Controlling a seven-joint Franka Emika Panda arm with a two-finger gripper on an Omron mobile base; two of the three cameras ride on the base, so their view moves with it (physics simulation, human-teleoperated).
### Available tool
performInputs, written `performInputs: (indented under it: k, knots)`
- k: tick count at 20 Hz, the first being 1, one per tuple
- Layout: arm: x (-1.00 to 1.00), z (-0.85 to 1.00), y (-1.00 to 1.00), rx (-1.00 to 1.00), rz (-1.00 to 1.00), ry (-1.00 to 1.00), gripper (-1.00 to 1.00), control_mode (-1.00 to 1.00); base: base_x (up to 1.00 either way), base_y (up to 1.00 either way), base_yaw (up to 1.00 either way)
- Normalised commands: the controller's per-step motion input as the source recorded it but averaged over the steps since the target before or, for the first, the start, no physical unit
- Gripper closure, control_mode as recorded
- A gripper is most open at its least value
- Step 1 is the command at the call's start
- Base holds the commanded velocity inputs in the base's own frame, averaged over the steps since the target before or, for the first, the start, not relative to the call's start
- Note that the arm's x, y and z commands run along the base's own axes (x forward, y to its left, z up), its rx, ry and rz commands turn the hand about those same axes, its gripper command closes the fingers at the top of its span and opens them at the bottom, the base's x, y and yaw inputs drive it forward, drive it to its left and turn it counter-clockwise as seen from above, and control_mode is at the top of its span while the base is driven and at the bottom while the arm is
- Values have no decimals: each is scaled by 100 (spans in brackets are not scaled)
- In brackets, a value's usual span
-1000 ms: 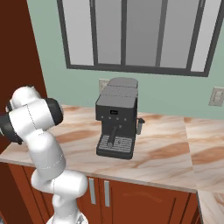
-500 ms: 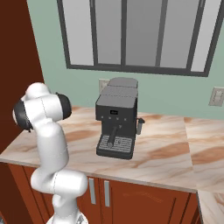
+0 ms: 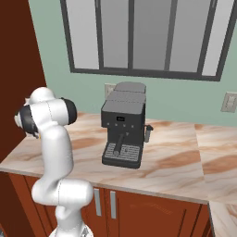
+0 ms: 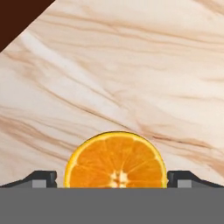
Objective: Place the orange in the correct fridge rack based on whether it is a fruit or vegetable. Finally, close the fridge door.
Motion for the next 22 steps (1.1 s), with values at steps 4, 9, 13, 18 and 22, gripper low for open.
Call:
performInputs:
  k: [4, 9, 13, 18, 22]
  knots:
    - [20, -19, -12, 4, 2, 0, -100, -100, 0, 0, 0]
    - [27, -22, 0, 3, 2, 0, -100, -100, 0, 0, 0]
    - [4, -27, 0, 0, 2, 0, -100, -100, 0, 0, 0]
    - [-13, -30, -2, 0, 0, -2, 100, -100, 0, 0, 0]
    - [-29, -3, -36, 5, 0, -8, 100, -100, 0, 0, 0]
